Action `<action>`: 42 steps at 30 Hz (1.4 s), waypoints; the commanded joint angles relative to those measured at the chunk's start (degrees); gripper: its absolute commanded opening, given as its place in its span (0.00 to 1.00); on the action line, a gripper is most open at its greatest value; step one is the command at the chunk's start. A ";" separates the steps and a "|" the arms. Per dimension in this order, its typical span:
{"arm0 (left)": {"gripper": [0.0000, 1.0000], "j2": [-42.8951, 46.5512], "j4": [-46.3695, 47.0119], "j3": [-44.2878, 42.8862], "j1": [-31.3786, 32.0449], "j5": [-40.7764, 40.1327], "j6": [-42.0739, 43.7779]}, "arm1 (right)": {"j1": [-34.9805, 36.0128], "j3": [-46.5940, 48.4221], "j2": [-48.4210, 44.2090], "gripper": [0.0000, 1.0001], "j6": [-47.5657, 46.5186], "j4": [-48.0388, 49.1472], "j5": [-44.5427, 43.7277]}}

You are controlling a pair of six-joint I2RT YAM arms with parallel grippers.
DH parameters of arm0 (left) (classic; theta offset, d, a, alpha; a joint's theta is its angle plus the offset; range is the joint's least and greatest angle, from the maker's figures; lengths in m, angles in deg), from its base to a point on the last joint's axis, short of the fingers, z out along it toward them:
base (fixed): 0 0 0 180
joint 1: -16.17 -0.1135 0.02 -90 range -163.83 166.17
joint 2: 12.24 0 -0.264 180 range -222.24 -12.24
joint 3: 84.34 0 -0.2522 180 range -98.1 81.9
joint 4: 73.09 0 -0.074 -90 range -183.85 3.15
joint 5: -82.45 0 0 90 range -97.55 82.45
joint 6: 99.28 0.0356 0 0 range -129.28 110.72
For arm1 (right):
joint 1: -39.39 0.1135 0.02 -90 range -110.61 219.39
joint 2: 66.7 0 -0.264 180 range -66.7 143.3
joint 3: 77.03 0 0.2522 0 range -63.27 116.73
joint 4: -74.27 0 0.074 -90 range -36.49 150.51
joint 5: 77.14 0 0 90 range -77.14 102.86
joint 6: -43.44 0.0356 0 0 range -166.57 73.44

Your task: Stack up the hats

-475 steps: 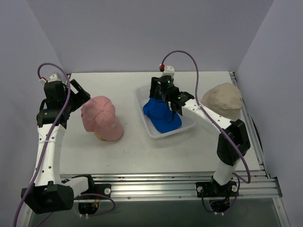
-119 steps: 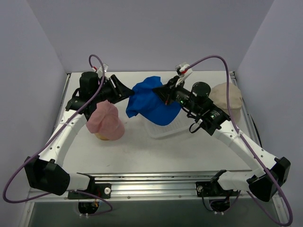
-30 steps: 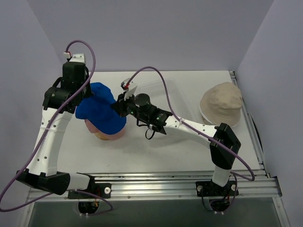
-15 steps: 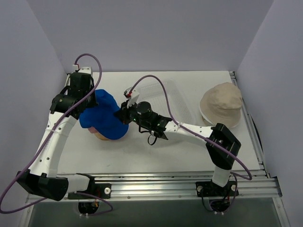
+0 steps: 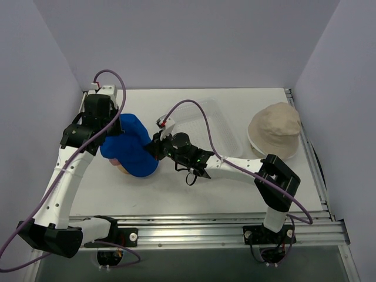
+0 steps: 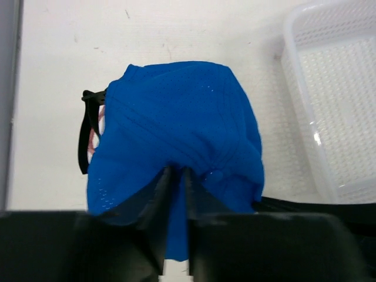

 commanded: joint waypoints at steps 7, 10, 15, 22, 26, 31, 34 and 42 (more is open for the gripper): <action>0.62 3.20 3.77 -2.16 -2.08 1.94 -2.36 | -0.11 -1.01 -2.84 0.00 0.43 4.67 0.50; 0.64 2.76 2.02 -5.41 -5.85 3.25 -3.77 | -0.28 -0.83 -2.92 0.00 -0.09 3.88 1.21; 0.64 1.01 1.13 -6.47 -14.20 10.10 -5.61 | -1.07 -3.03 -3.80 0.00 -0.18 4.32 1.47; 0.64 -2.86 2.36 -4.19 -21.15 15.39 -6.59 | -1.42 -1.36 -2.92 0.15 -1.59 0.19 2.79; 0.64 -4.27 3.50 -4.27 -21.68 16.52 -6.50 | -1.42 -1.53 -4.68 0.27 -2.12 -0.96 2.35; 0.63 -7.52 5.43 -3.92 -21.77 17.58 -5.88 | -1.16 -3.99 -7.76 0.32 -1.41 -2.36 0.33; 0.61 -9.19 5.78 -3.40 -21.86 17.76 -5.18 | -0.72 -6.79 -8.81 0.31 -1.41 -1.85 -0.99; 0.61 -12.00 7.72 -2.87 -21.77 15.83 -0.97 | -0.20 -9.18 -6.71 0.31 -0.62 1.15 -0.55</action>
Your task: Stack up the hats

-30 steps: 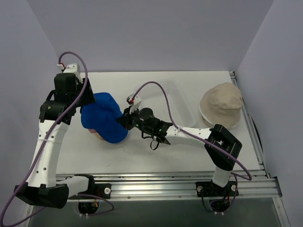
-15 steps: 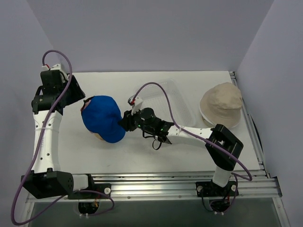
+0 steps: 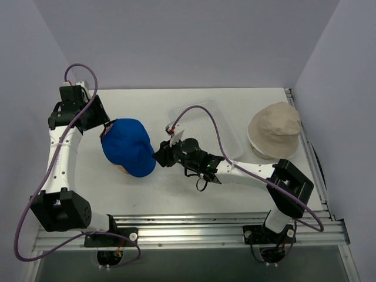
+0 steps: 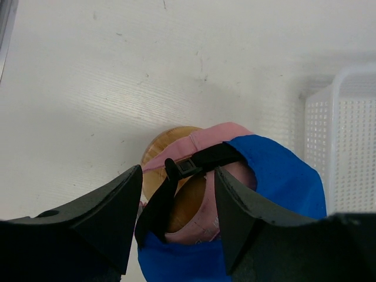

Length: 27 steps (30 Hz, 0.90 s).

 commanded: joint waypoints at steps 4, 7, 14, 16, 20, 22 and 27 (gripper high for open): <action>0.59 -2.83 4.93 0.04 -0.37 -0.70 4.03 | 0.72 0.22 2.57 0.30 0.21 4.71 0.37; 0.58 -4.59 5.11 -0.04 -0.37 -2.01 4.64 | 0.81 -0.31 4.15 0.30 0.56 6.82 0.55; 0.55 -6.79 5.02 -1.19 -0.37 -6.06 5.26 | 0.81 -0.31 9.07 0.28 1.26 10.69 -0.16; 0.55 -6.97 5.02 -1.45 -0.37 -6.15 5.26 | 0.81 -0.05 10.92 0.28 1.53 11.92 -0.24; 0.54 -6.62 5.19 -1.28 -0.37 -7.55 5.52 | 0.81 1.27 13.99 0.27 1.97 12.98 -0.24; 0.54 -6.53 5.28 -0.49 -0.37 -8.95 5.61 | 0.81 1.88 15.84 0.27 2.23 13.42 -0.24; 0.53 -8.98 5.54 -0.31 -0.46 -11.51 5.70 | 0.81 3.73 19.61 0.26 2.93 14.65 0.02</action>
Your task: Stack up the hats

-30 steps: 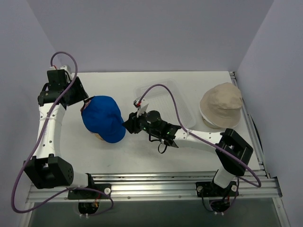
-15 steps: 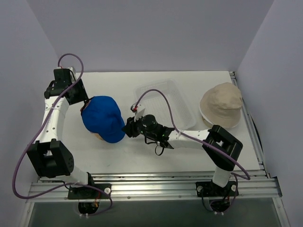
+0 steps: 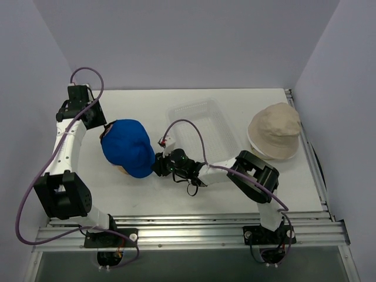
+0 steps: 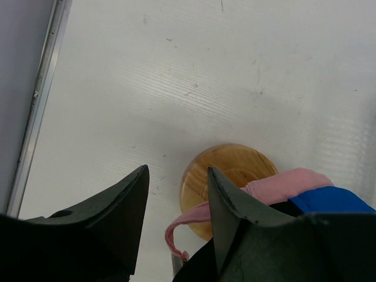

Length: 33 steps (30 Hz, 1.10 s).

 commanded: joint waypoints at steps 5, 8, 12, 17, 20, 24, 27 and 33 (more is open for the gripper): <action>0.53 -3.01 3.25 -0.66 -0.46 -3.14 0.67 | 0.35 4.59 3.81 0.26 1.17 5.85 -0.48; 0.53 -4.76 3.43 -1.01 -0.46 -3.14 0.67 | 0.35 4.68 4.51 0.26 1.34 6.55 -0.48; 0.52 -5.21 2.38 -1.63 -0.55 -4.10 0.15 | 0.44 4.33 4.25 0.26 1.34 7.17 -0.66; 0.55 0.85 1.24 -3.47 -1.08 -4.89 -2.31 | 0.18 3.80 4.07 0.26 1.17 7.08 -0.48; 0.63 4.01 -1.13 -6.89 -1.25 -5.69 -3.28 | -0.17 3.89 4.34 0.26 1.17 7.17 0.31; 0.64 7.53 -0.97 -6.99 -1.25 -0.87 -2.50 | -0.17 4.06 4.34 0.26 1.17 6.90 0.57; 0.65 8.24 0.00 -4.36 -1.25 2.48 -1.61 | -0.17 4.33 4.16 0.26 1.08 6.64 0.83; 0.64 5.96 1.05 -0.05 -1.34 3.27 -0.82 | -0.17 4.33 3.99 0.26 1.17 6.38 1.01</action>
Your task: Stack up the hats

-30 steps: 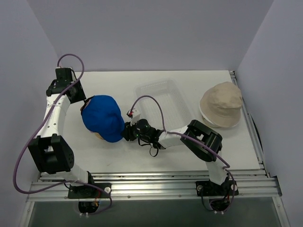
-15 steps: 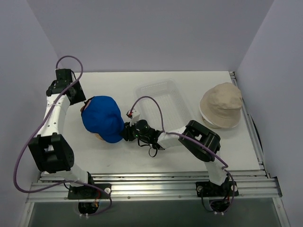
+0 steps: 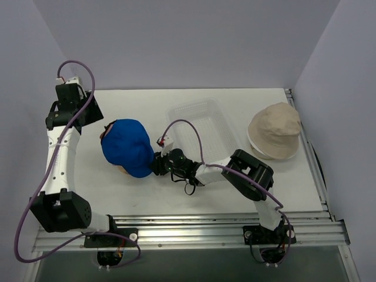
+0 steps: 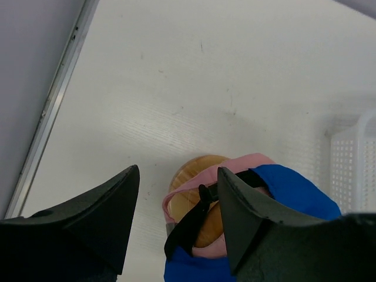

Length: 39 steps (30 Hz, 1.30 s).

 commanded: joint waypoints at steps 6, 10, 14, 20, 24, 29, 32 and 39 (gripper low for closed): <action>0.61 -7.48 2.16 2.80 -0.62 6.92 1.76 | -0.31 1.53 -0.25 0.26 0.29 2.42 0.53; 0.60 -9.16 3.47 4.46 -0.62 9.30 2.81 | -0.39 1.79 -0.07 0.26 0.29 2.24 0.53; 0.60 -13.36 2.43 3.86 -1.84 6.86 2.38 | -0.39 2.23 0.19 0.26 0.47 2.33 0.71; 0.59 -14.61 3.21 3.94 -2.64 5.26 1.85 | -0.48 1.97 0.37 0.26 0.64 2.60 0.71; 0.59 -14.26 3.39 4.29 -2.64 3.60 1.76 | -0.57 1.79 0.63 0.26 0.56 2.51 0.88; 0.58 -15.40 2.86 3.85 -2.64 1.05 1.32 | -0.75 1.35 1.42 0.26 0.82 3.39 1.24; 0.58 -16.02 2.42 3.50 -2.99 -0.01 0.80 | -0.75 1.27 1.42 0.26 0.82 3.48 1.50; 0.62 -7.35 1.98 3.15 -4.57 -5.36 -3.95 | -0.83 1.26 -0.60 0.26 0.38 1.37 1.58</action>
